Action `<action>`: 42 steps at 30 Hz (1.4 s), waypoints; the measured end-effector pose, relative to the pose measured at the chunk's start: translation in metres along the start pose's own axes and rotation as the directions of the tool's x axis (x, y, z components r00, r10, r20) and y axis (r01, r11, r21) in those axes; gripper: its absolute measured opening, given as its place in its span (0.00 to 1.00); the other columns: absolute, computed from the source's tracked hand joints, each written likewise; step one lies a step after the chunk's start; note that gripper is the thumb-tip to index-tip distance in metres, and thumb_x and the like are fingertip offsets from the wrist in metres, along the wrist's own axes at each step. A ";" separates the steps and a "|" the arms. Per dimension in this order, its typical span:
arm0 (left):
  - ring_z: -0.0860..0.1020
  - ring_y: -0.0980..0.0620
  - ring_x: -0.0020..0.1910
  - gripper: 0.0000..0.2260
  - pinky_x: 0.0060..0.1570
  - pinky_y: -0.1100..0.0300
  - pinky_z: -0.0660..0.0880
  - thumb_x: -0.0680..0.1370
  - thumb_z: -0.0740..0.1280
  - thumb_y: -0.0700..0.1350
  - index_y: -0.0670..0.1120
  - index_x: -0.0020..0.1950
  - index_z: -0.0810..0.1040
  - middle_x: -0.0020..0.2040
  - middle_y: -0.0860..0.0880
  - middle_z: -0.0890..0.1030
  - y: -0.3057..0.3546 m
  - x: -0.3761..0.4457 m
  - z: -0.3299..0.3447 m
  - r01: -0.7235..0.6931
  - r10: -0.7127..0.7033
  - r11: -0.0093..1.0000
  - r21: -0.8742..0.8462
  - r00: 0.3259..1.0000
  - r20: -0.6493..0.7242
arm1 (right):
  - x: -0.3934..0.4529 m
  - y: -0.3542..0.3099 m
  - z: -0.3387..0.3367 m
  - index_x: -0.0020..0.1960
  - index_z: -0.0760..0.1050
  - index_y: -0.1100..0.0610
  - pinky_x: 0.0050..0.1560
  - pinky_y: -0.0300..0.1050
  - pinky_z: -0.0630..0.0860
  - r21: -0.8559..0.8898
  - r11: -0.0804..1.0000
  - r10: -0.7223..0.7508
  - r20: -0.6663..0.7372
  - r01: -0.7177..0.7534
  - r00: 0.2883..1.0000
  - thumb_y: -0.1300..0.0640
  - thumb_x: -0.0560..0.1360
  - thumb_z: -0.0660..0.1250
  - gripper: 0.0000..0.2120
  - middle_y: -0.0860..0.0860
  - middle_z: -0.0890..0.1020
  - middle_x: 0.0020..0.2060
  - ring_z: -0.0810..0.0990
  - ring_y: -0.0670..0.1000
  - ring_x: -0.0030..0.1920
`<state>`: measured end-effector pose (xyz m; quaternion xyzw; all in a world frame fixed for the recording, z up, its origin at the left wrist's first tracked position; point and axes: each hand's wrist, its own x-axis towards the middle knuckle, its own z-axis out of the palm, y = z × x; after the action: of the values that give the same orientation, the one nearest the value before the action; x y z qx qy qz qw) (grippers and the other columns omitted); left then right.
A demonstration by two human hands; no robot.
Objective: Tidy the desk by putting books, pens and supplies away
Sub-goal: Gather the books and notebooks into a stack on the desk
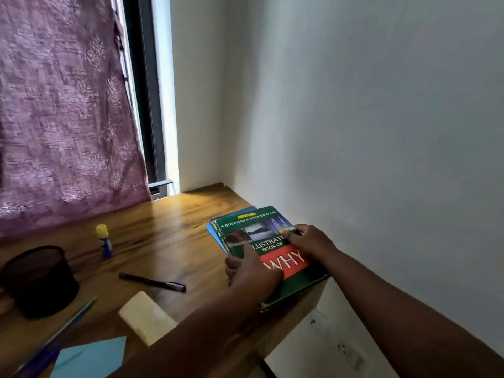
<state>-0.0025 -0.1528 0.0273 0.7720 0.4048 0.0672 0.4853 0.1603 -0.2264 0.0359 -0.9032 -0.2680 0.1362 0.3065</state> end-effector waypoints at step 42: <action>0.73 0.42 0.67 0.26 0.63 0.42 0.70 0.76 0.53 0.56 0.44 0.67 0.76 0.67 0.44 0.76 -0.045 0.111 0.081 -0.059 0.360 0.671 0.739 0.897 -0.255 | 0.104 0.050 0.081 0.77 0.49 0.57 0.75 0.52 0.44 -0.451 0.673 -0.504 0.299 0.586 0.810 0.41 0.78 0.41 0.32 0.57 0.52 0.77 0.49 0.57 0.77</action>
<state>0.0860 -0.1234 -0.0836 0.9125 0.3912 0.1095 0.0477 0.2327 -0.1618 -0.0672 -0.8164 -0.5743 0.0273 0.0545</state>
